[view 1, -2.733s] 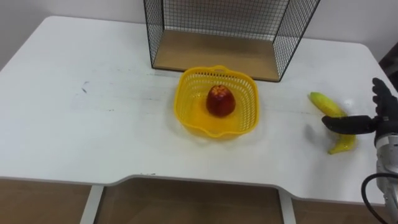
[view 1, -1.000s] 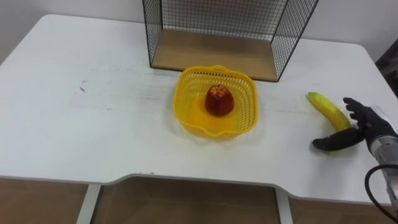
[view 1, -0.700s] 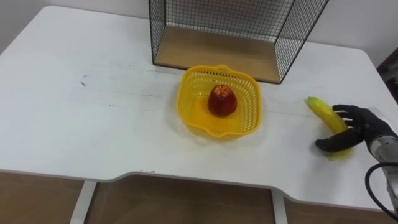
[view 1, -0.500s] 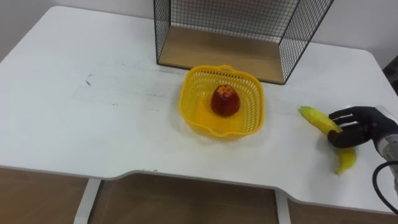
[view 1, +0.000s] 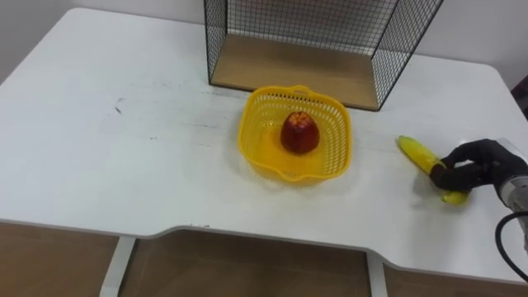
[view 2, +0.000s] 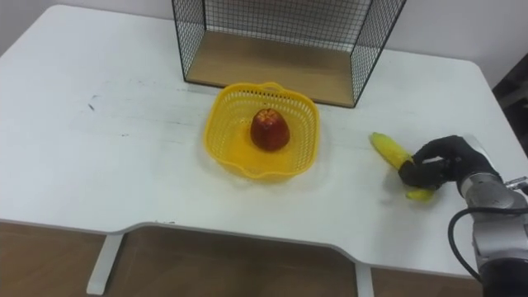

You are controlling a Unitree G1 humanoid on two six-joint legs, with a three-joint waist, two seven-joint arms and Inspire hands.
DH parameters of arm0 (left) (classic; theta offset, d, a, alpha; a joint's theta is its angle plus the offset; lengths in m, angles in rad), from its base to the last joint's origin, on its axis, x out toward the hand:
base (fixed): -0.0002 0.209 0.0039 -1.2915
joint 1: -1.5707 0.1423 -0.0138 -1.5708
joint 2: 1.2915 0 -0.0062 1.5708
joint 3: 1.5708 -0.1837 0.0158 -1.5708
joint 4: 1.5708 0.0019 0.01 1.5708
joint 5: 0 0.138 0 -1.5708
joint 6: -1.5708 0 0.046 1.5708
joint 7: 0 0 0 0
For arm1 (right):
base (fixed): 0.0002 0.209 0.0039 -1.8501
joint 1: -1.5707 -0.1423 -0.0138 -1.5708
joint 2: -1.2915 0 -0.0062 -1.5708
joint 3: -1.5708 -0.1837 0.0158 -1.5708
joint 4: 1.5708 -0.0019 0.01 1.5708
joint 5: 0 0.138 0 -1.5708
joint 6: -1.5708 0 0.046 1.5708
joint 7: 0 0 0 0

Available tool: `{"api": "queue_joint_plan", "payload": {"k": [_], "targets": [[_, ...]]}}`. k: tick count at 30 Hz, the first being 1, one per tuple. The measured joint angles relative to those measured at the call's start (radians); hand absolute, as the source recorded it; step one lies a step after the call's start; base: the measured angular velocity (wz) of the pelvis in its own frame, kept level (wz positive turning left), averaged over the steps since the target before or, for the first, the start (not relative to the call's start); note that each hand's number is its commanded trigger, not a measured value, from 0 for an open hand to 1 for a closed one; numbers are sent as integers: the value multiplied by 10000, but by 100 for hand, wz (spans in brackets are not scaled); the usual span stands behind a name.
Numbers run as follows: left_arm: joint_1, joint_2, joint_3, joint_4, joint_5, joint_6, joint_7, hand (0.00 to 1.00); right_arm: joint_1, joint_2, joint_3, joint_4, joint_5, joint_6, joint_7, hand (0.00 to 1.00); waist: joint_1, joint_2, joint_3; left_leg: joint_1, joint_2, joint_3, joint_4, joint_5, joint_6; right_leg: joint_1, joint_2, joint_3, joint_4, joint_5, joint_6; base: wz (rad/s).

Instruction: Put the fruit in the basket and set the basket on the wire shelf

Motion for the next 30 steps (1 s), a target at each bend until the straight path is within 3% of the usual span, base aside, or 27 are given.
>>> {"api": "queue_joint_plan", "payload": {"k": [7, 14, 18, 30], "targets": [[-7, 0, 0, -26, 2, 10, -12, 0, 0, 1, 0, -13, -6, 91, 61, 100, 8, -42, -30, 0, 0, 0, 2, 0, 0, 47, 0, 2, 8, 1, -2, 0], [-77, 0, -99, 144, -6, -52, 67, 0, -1, 18, 117, -254, 517, 92, 95, 100, 6, -4, -5, -5, 0, 0, 43, 2, 0, 66, -2, 19, 27, 3, -4, 0], [-112, -2, -98, 272, -4, -139, 248, 0, 0, 28, 121, -941, 597, 71, 10, 100, -41, 77, 49, -32, 0, 19, -35, 8, 1, -12, -10, 56, 108, 3, -4, -1], [-144, -2, -89, 659, -1, -359, 456, 0, 65, 508, 106, -3145, 903, -103, -647, 100, -57, 117, 26, 176, -2, 48, -71, 25, -4, 169, -2, 57, 2, 3, -4, 0]]}}
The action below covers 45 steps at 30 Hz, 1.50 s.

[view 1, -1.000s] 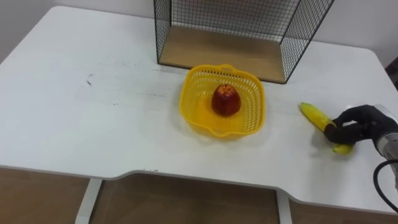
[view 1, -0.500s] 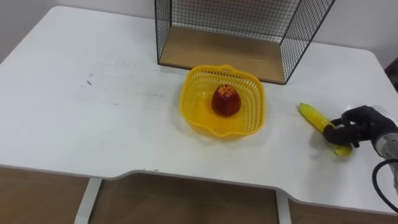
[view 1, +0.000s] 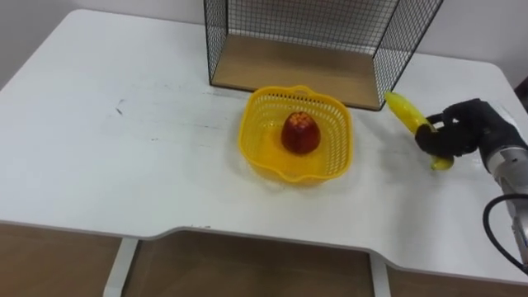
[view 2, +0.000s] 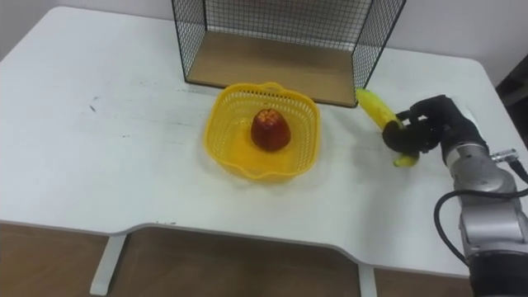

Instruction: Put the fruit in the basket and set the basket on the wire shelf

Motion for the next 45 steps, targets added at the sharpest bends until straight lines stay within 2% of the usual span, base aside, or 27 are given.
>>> {"api": "queue_joint_plan", "payload": {"k": [5, 11, 17, 25, 30, 36, 41, 42, 43, 45], "targets": [[4, -17, 14, 18, -5, -178, 20, 0, 130, 1, 2, -1390, -42, -237, -35, 100, 10, 56, -34, 0, 2, -1, 4, 0, 0, 11, 2, -7, -1, 14, -17, 0], [102, -76, -37, 27, -70, -176, 35, 0, 131, -1, 7, -2034, -46, -268, -130, 100, -20, 105, -66, -22, 8, 7, -76, 0, -3, -13, 2, -16, 9, 18, -22, 0], [-179, -168, -217, 174, -82, -169, 45, 0, 130, 0, 594, -2399, -135, -270, -20, 100, 43, 61, -77, -29, 12, 21, -109, 8, -9, -71, -10, -43, 52, 17, -22, -1], [-662, -201, -210, 312, -80, -215, 32, 0, 129, 46, 1045, -3999, -448, -274, 717, 100, 286, -83, -2, -196, 22, 12, 31, 28, -7, -221, -21, -41, 140, 17, -22, 1], [-684, -200, -212, 300, -22, -246, 52, 0, 129, 118, 1124, -4095, -494, -272, 1114, 100, 423, -42, 21, -296, 23, 6, -50, 47, -13, -308, -8, 3, 144, 18, -23, 0], [-710, -200, -246, 306, -25, -250, 242, 0, 129, 216, 1669, -4094, -465, -244, 1567, 100, 593, -79, -2, -352, 22, 65, -129, 87, -15, -481, -3, 99, 145, 30, -43, -2], [-697, -204, -470, 306, -32, -340, 424, 0, 129, 524, 2276, -4127, -874, -246, 1686, 100, 655, -99, -15, -344, 16, 66, -97, 92, -16, -483, 6, 195, 121, 31, -43, 0], [-697, -204, -489, 305, -43, -344, 424, 0, 129, 626, 2335, -4177, -885, -245, 1765, 18, 653, -97, -14, -344, 16, 66, -99, 92, -16, -483, 6, 194, 120, 31, -43, 0], [-697, -201, -543, 304, -84, -343, 423, 0, 129, 686, 2392, -4252, -882, -245, 1809, 2, 654, -91, -10, -344, 15, 65, -96, 92, -16, -481, 6, 194, 121, 31, -43, 0], [-691, -203, -628, 304, -87, -337, 418, 0, 129, 798, 2448, -4326, -877, -245, 1869, 0, 654, -87, -7, -344, 15, 61, -84, 92, -16, -473, 6, 193, 121, 30, -43, 0]]}}
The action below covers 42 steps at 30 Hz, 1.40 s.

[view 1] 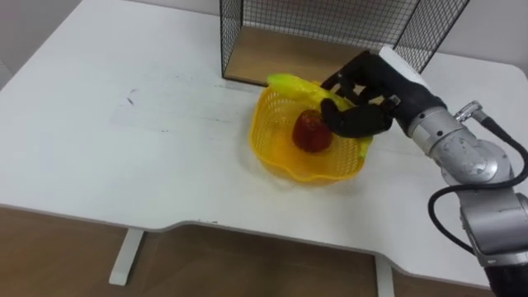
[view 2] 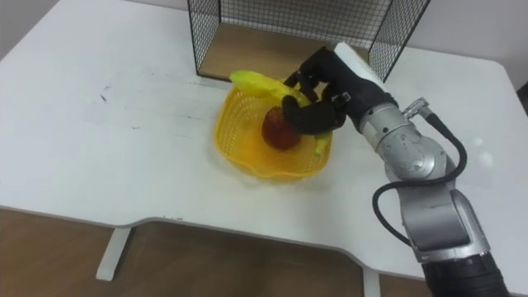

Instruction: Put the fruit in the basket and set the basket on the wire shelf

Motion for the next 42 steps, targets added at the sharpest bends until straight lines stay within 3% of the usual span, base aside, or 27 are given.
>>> {"api": "queue_joint_plan", "payload": {"k": [8, 35, 42], "targets": [[39, -7, -184, 6, 1, 18, 15, 0, 0, 100, 127, 5, 42, 0, 210, 0, -41, 110, 77, -50, 1, -44, 23, -2, -1, 14, 6, -32, 46, 1, -2, 0], [20, -22, -173, 20, -63, 209, 71, 0, 103, 245, 133, 105, 52, 103, 245, 0, -188, 55, 29, -70, -17, -204, 68, 4, 0, 112, 1, -242, 14, 3, -5, 1], [93, -46, 167, 119, -1235, -19, 293, 0, 432, 246, -373, 35, 627, 17, -548, 0, -207, 109, 8, 5, -14, -199, 132, 3, -1, 313, -2, -400, -127, 9, -10, 4]]}}
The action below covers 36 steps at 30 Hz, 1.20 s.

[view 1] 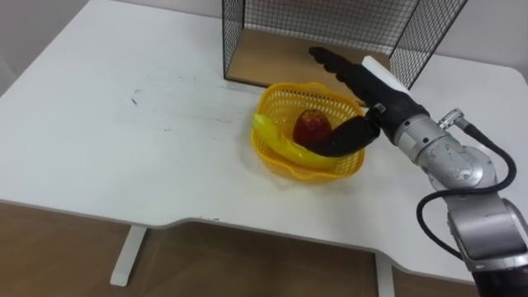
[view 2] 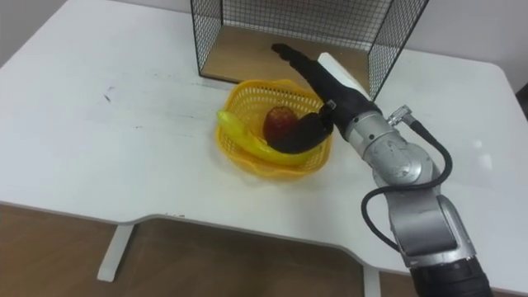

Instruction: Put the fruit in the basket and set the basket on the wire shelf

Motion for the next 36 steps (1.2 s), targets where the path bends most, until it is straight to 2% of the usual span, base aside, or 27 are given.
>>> {"api": "queue_joint_plan", "payload": {"k": [4, 6, 8, 11, 14, 16, 19, 20, 22, 23, 25, 28, 29, 31, 34, 35, 36], "targets": [[249, -87, 386, 113, -551, -203, 216, 0, 107, -11, -767, -9, 332, -193, -542, 0, -179, 238, -106, -14, 1, 14, -36, 0, 1, 22, -1, -22, -2, 7, 2, 2], [407, -116, 537, 113, -616, -275, 408, 0, 198, -10, -1149, -13, 614, -343, -870, 0, -220, 350, -96, 91, 1, 43, -91, 1, 0, 108, -1, 1, -14, 7, 3, -2], [520, -125, 884, 372, -1262, -495, 577, 0, 536, -11, -1525, -247, 861, -375, -1161, 0, -261, 439, -124, 173, 1, 49, -142, 1, -1, 205, -5, -7, -28, 3, 8, 0], [739, -148, 1467, 685, -2596, -614, 1017, 0, 1014, -11, -1892, -597, 1283, -596, -1679, 0, -485, 525, -106, 274, 1, 44, -169, 0, -3, 333, -8, -61, -84, 3, 9, 4], [779, -202, 2562, 755, -3827, -657, 1549, 0, 1458, -11, -2407, -625, 1814, -623, -2246, 0, -476, 508, -98, 298, 0, 93, -209, 10, -11, 299, -9, 1, -135, 0, 9, -7], [833, -224, 3508, 728, -5016, -789, 2260, 0, 1924, -9, -2761, -831, 1849, -641, -2847, 0, -478, 555, -87, 333, -9, 148, -258, 11, -8, 341, -10, 59, -224, -1, 10, -6], [839, -156, 4404, 582, -6560, -935, 3280, 0, 2456, -5, -3111, -838, 2251, -675, -3459, 0, -479, 601, -82, 340, -18, 133, -225, 11, -6, 345, -7, 53, -258, 6, 17, 0], [842, -152, 4647, 507, -6715, -947, 3489, 0, 2573, -4, -3197, -843, 2274, -675, -3571, 0, -480, 629, -83, 338, -18, 133, -210, 10, -6, 338, -7, 55, -264, 7, 18, 0], [891, -133, 5463, -39, -7130, -1025, 4315, 0, 2934, -2, -3559, -860, 2199, -674, -4009, 0, -442, 705, -86, 328, -24, 112, -238, 10, -7, 326, -5, 61, -265, 7, 18, 0], [915, -127, 5582, -179, -7282, -1089, 4546, 0, 2979, -2, -3628, -861, 2181, -674, -4107, 0, -445, 735, -91, 328, -29, 107, -250, 10, -7, 326, -6, 71, -261, 6, 18, 0], [947, -100, 6059, -863, -7916, -1206, 5532, 0, 3159, -2, -3843, -854, 2147, -675, -4614, 0, -447, 920, -101, 441, -77, 114, -418, 35, 10, 297, -49, 198, -195, -11, 45, -4], [964, -90, 6545, -2121, -8210, -1461, 6695, 0, 3653, 7, -3913, -852, 2121, -675, -5119, 0, -315, 1051, -194, 537, -140, 116, -462, 43, 27, 304, -115, 195, -203, -44, 89, 0], [947, -90, 6658, -2431, -8202, -1483, 6921, 0, 3734, 12, -3923, -851, 2132, -676, -5170, 0, -310, 1038, -185, 545, -152, 117, -473, 49, 37, 303, -125, 193, -206, -45, 91, 0], [767, -55, 7082, -3880, -8056, -1690, 7896, 0, 4254, 18, -4081, -850, 2167, -693, -5259, 0, -148, 1038, -193, 528, -173, 135, -480, 57, 50, 259, -154, 207, -193, -55, 104, 0], [879, 47, 7192, -5640, -7645, -1971, 8951, 0, 4459, 67, -4164, -827, 2248, -713, -5455, 0, -63, 1044, -192, 451, -195, 151, -443, 59, 61, 122, -166, 288, -117, -62, 115, -5], [848, 49, 7263, -5961, -7493, -1993, 9114, 0, 4489, 80, -4179, -822, 2250, -736, -5500, 0, -6, 1056, -191, 455, -195, 152, -444, 59, 61, 110, -162, 313, -112, -62, 115, -13], [746, 49, 7304, -6797, -7240, -1994, 9439, 0, 4639, 85, -4181, -822, 2252, -802, -5586, 0, 52, 1051, -198, 492, -199, 143, -443, 56, 66, 119, -156, 353, -110, -62, 114, -5]]}}
